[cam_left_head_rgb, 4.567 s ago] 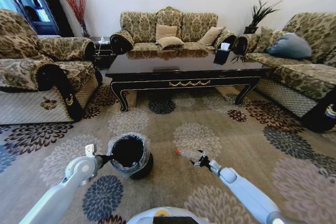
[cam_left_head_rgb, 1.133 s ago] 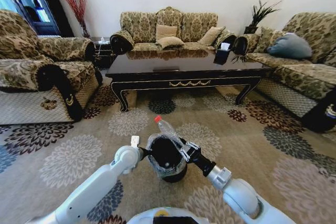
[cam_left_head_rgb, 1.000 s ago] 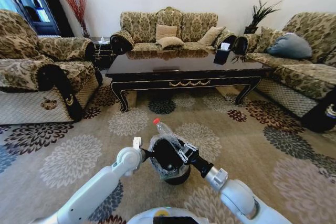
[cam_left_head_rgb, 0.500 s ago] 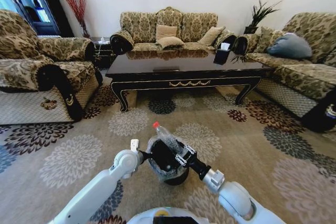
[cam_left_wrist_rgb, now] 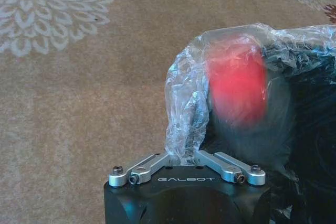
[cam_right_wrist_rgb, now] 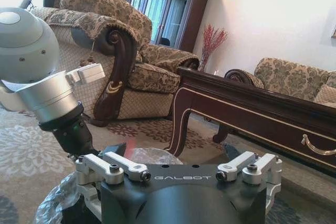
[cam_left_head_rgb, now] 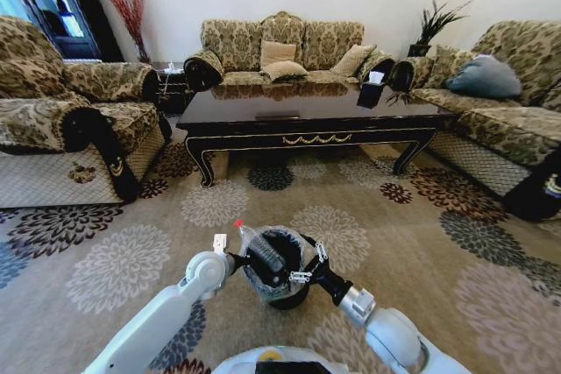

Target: Move to the front of the table and pick up the trash from the floor, then place it into the trash bin.

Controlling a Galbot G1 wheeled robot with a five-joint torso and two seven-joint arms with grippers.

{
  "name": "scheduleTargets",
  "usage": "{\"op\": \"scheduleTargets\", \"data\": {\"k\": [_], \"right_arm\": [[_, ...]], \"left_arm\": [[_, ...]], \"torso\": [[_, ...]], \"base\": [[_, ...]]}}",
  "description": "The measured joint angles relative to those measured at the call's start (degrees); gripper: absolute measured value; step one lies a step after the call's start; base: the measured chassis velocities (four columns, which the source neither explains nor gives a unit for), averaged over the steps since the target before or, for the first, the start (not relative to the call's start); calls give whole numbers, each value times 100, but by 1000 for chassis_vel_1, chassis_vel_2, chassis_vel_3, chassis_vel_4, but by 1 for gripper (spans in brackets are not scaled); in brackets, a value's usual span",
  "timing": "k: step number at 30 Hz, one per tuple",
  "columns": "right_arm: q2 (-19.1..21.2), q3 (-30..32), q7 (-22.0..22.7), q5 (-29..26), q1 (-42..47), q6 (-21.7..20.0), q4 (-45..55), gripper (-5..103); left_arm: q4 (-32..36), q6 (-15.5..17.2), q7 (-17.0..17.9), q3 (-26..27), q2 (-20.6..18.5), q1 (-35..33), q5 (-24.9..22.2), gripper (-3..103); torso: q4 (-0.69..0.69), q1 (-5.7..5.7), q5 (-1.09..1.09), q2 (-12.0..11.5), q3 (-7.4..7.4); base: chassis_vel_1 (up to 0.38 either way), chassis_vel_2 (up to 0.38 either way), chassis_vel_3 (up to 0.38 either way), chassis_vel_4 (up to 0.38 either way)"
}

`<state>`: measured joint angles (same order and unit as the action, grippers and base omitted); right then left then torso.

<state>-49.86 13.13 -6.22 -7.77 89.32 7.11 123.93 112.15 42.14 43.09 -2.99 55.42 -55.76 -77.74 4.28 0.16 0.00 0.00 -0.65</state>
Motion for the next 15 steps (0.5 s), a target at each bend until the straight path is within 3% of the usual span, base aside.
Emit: {"op": "scheduleTargets", "data": {"k": [9,15], "right_arm": [[-20,68,-13,35,104,61,46,100],[-18,75,-14,48,132,93,32,100]], "left_arm": [[115,0,20,391,-204,-253,-14,0],[328,0,350,740,-373,-460,-2,0]], "torso": [[0,0,-1,0,0],[0,0,0,0,1]], "base": [[0,0,0,0],[0,0,0,0]]}}
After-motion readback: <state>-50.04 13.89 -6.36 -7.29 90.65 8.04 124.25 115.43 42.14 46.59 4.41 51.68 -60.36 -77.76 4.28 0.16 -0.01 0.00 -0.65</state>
